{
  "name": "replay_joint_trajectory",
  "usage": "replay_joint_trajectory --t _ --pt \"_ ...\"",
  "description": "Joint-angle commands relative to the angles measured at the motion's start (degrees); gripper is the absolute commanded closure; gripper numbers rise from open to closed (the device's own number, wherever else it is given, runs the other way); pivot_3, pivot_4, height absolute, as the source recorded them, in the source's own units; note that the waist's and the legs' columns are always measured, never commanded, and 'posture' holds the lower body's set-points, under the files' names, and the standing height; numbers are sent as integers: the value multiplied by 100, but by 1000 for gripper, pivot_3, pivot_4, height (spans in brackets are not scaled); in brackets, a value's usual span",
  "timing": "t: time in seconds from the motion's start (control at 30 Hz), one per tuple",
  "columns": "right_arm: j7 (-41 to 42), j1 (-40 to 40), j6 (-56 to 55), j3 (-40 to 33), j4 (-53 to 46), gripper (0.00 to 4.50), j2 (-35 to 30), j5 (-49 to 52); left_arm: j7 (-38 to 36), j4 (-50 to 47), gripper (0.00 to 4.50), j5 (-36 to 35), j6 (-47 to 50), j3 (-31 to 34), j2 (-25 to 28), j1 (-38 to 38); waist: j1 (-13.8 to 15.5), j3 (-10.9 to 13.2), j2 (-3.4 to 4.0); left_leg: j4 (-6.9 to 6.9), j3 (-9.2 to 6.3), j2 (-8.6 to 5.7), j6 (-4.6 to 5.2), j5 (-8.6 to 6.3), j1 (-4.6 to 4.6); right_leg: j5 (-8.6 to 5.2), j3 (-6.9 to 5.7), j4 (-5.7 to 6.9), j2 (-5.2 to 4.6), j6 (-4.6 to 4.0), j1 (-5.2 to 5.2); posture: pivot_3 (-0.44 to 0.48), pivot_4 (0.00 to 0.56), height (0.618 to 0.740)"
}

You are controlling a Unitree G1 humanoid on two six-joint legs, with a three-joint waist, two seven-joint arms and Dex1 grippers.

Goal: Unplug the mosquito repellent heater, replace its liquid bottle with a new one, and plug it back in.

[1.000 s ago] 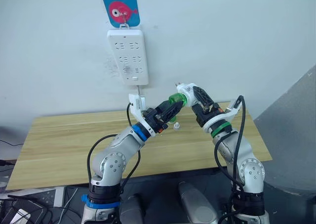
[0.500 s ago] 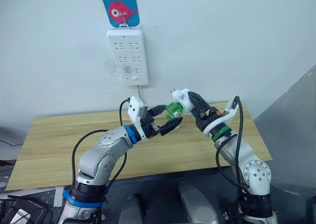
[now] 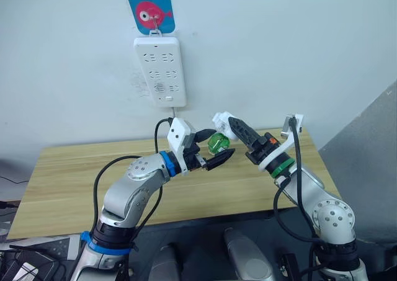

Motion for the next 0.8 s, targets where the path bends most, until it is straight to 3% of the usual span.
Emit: replay_joint_trajectory --t 0.03,0.23,0.27,0.5,0.63,0.8 --pt "222 -92 16 16 -298 1509 7 -167 -57 -150 395 -69 66 68 24 -32 0 0 0 0 0 0 0 0 0 0 0 0 0 0 0 -258 192 733" --pt "369 -95 83 1 -318 1509 50 -314 -139 -216 2150 -69 369 5 173 97 -3 0 0 -1 0 0 0 0 0 0 0 0 0 0 -1 -259 193 733" --pt "398 -97 96 4 -331 1509 52 -348 -152 -215 2232 -51 392 -7 192 99 -3 0 0 -1 0 0 0 0 0 0 0 0 0 0 -1 -258 193 733" --pt "793 -84 274 110 -541 1510 -145 -548 -77 -127 2229 8 419 52 151 94 -3 0 0 -1 0 0 0 0 0 0 -1 0 0 0 -1 -262 192 733" --pt "1041 -81 339 211 -620 160 -370 -932 -26 -57 2229 -15 299 134 12 114 -4 0 0 -1 0 0 0 0 0 0 -1 0 0 0 -1 -264 192 733" --pt "1233 -136 366 295 -640 0 -399 -1224 -189 -42 2229 -168 173 250 -98 245 -8 0 0 -1 1 0 0 0 1 0 0 0 0 0 -1 -268 189 733"
